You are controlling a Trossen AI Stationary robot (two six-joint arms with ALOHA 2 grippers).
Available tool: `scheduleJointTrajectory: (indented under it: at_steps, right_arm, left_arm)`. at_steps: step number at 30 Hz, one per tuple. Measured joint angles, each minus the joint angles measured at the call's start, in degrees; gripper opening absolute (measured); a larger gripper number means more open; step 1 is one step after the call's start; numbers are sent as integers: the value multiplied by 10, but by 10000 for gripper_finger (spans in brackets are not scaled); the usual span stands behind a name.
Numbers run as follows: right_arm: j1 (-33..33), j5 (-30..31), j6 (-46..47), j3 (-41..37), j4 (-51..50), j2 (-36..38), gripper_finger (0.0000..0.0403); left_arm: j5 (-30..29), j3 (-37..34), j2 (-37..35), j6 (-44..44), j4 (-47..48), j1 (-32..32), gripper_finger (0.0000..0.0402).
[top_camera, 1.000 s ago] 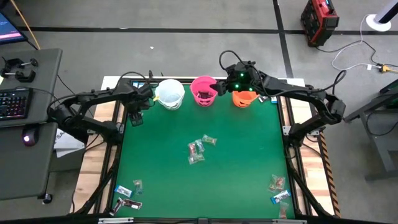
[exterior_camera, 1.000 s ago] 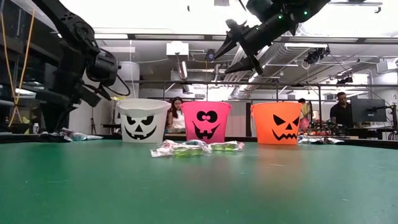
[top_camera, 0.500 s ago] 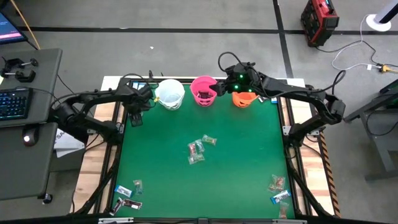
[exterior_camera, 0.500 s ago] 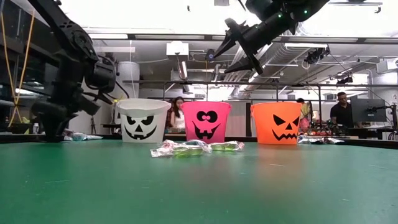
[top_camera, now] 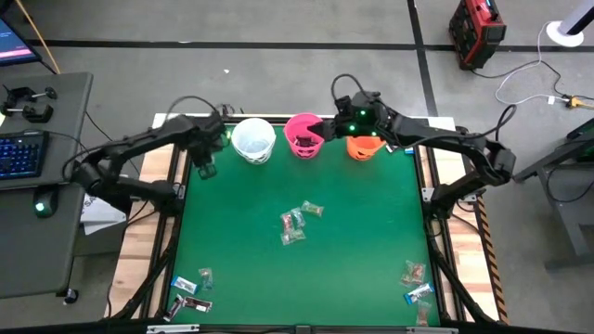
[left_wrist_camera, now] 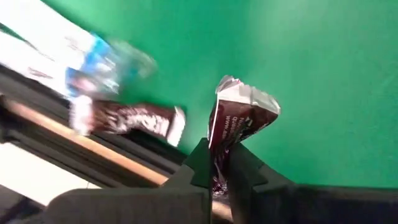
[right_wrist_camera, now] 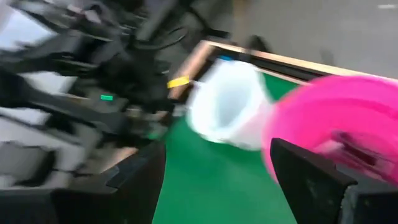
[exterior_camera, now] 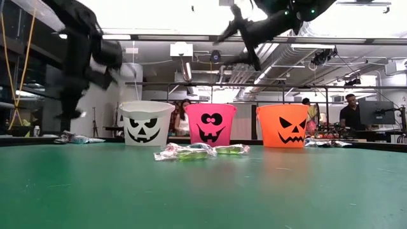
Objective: Sort candy by brand, put in halloween buckets
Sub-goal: Put the brown chocolate into the pink bucket
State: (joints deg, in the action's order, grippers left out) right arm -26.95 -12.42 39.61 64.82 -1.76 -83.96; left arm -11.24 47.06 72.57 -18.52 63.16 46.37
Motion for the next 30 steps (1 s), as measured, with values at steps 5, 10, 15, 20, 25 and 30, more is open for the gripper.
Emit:
scheduleJointTrajectory:
  at_steps: [5,10,15,20,25,30]
  right_arm:
    - [0,-46,20,0,80,33,282]
    - [0,-45,-3,0,81,94,282]
    - [0,-44,-26,0,77,143,282]
    - [0,-11,-41,0,76,168,282]
    - [-1,4,-51,0,70,168,282]
    - [0,4,-49,0,55,165,282]
  left_arm:
    - [86,62,-86,121,-10,-4,3]
    - [146,77,-171,248,-64,-46,1]
    - [165,77,-186,367,-219,-129,1]
    - [134,77,-107,409,-398,-217,1]
    - [106,77,30,409,-599,-261,1]
    - [101,114,150,377,-739,-255,9]
